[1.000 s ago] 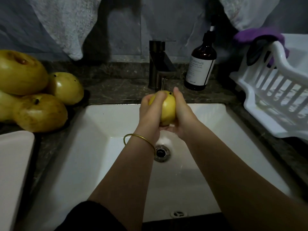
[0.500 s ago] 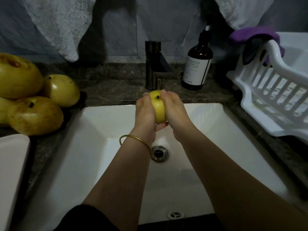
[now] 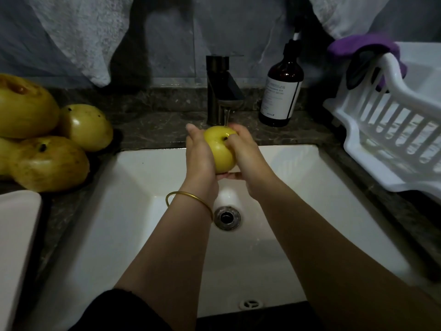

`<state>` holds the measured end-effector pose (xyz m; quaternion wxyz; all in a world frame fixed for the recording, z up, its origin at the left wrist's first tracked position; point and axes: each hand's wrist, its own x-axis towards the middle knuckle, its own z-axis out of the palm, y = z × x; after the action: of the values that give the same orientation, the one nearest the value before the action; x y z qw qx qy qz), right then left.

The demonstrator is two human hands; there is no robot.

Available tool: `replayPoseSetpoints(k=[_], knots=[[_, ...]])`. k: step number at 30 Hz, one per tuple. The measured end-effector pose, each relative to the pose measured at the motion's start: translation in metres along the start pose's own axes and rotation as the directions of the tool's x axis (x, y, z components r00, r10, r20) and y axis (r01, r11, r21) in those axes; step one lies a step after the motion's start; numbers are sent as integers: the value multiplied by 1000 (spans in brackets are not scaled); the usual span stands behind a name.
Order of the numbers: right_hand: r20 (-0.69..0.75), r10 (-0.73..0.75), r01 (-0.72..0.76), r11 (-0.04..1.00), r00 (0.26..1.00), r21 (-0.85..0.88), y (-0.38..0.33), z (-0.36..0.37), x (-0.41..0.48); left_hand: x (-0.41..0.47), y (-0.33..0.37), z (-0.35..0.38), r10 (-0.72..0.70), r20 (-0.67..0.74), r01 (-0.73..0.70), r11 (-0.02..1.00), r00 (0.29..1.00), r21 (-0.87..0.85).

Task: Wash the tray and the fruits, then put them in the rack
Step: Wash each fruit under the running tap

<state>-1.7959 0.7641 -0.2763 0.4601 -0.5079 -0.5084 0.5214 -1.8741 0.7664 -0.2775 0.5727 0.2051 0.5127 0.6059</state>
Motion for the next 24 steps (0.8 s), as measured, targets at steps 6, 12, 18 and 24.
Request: replayPoseSetpoints(k=[6, 12, 18, 24], knots=[[11, 98, -98, 983, 995, 157, -6, -3, 1, -10, 5, 3, -20, 14, 21, 999, 1000, -39], [-42, 6, -7, 999, 999, -33, 0, -1, 0, -16, 6, 3, -70, 70, 75, 995, 995, -63], [-31, 38, -38, 999, 999, -15, -4, 0, -1, -13, 7, 2, -55, 60, 57, 998, 997, -32], [-23, -2, 0, 995, 1000, -96, 0, 1, -3, -13, 6, 2, -48, 41, 48, 999, 998, -11]])
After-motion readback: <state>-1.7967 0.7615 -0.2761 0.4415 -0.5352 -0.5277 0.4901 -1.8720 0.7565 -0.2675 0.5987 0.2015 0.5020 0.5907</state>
